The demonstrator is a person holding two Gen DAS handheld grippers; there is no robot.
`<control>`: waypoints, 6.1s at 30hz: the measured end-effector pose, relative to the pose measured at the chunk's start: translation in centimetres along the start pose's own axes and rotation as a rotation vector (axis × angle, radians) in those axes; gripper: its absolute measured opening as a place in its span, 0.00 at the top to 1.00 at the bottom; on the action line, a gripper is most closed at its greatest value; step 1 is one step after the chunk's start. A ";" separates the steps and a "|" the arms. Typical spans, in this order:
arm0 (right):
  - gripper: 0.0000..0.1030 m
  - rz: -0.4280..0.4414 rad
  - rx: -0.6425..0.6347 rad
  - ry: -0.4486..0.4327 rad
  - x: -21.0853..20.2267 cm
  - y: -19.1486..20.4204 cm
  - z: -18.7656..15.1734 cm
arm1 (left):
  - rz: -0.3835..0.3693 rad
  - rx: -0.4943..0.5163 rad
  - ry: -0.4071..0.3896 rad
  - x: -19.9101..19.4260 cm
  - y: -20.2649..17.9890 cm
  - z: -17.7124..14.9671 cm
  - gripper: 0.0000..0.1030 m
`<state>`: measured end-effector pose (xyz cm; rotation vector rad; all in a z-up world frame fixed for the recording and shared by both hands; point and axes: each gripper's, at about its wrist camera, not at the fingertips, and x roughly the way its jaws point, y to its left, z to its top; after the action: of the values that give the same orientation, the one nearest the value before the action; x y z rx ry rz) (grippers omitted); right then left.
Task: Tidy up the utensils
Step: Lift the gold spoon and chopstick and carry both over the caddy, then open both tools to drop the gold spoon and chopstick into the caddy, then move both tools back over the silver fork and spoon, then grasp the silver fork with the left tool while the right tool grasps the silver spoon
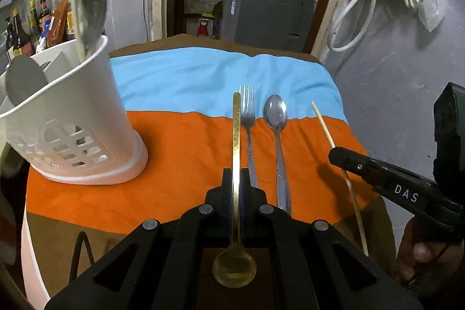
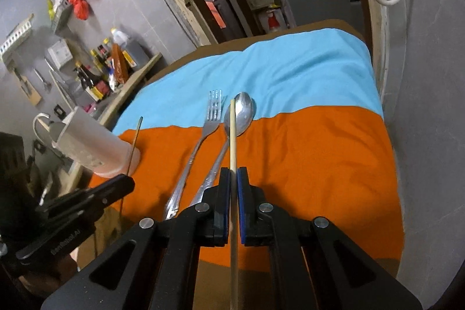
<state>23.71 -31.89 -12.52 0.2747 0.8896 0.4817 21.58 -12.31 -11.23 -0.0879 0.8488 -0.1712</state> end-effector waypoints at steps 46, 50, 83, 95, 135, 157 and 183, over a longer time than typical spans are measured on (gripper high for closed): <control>0.97 0.495 -0.240 -0.648 2.8 19.6 6.9 | -0.079 -0.390 -0.709 -14.1 24.8 6.7 0.98; 0.97 0.471 -0.239 -0.644 3.7 19.2 6.5 | -0.066 -0.380 -0.721 -13.1 24.5 6.2 0.98; 0.96 0.377 -0.375 -0.632 4.1 19.5 3.9 | 0.085 -0.217 -0.684 -9.9 21.7 2.4 0.98; 0.84 0.372 -0.370 -0.575 3.0 19.1 3.9 | 0.054 -0.223 -0.633 -11.8 21.1 3.1 0.78; 0.00 0.048 -0.250 -0.592 -10.7 4.9 5.2 | 0.031 -0.025 -0.541 -12.8 1.9 4.4 0.07; 0.17 0.041 -0.149 -0.279 -3.8 -3.1 4.3 | -0.039 -0.120 -0.184 -1.1 0.0 1.0 0.09; 0.58 0.088 -0.086 0.026 5.5 -5.7 5.7 | 0.013 0.043 0.115 9.9 -0.2 3.7 0.92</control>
<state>32.82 -34.16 -15.17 0.2299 0.8825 0.6054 30.76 -14.29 -16.02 -0.0323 0.9597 -0.1840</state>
